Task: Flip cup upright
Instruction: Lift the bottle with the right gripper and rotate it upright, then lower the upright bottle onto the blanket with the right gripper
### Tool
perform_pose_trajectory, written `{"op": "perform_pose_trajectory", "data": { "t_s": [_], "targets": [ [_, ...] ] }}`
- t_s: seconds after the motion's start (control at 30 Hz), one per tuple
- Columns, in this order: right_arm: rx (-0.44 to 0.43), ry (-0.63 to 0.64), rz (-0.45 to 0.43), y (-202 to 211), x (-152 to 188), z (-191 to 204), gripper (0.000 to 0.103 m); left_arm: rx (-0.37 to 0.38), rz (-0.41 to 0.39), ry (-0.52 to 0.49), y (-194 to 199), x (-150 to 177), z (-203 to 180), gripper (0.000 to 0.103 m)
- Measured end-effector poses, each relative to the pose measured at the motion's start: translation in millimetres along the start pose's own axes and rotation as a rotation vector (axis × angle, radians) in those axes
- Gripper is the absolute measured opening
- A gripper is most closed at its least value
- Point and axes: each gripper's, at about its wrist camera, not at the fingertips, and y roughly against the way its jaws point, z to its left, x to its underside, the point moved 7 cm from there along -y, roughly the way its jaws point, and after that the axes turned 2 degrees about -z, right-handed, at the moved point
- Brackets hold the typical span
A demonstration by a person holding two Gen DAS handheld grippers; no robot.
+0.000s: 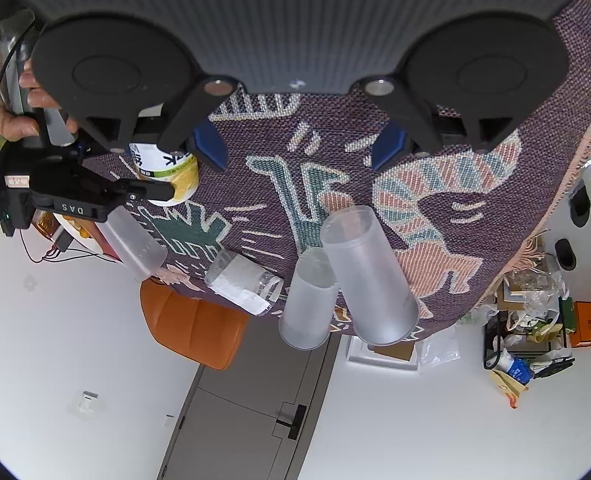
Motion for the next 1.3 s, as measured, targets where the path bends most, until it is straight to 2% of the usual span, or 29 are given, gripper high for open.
{"op": "perform_pose_trajectory", "data": {
  "t_s": [0.1,0.37,0.67,0.77,0.93,1.3],
  "targets": [
    [0.007,0.034,-0.014,6.4,1.9,2.4,0.059,0.001,-0.009,-0.009,3.1,-1.8,-3.7,0.084],
    [0.021,0.276,-0.147,42.3,2.1,33.4,0.059,0.005,-0.03,-0.026,11.0,-6.0,-13.6,0.084],
    [0.124,0.69,-0.294,60.9,33.6,80.5,0.059,0.002,-0.052,-0.029,22.2,-5.5,-15.7,0.084],
    [0.149,0.788,-0.356,61.2,43.8,91.7,0.059,-0.003,-0.059,-0.018,26.1,-4.5,-12.8,0.084],
    [0.125,0.898,-0.414,61.6,59.8,108.1,0.059,-0.013,-0.073,-0.005,34.9,-2.1,-4.7,0.084],
    [0.132,1.01,-0.397,68.7,81.1,129.4,0.059,-0.039,-0.087,0.05,49.9,4.6,19.9,0.084]
  ]
}}
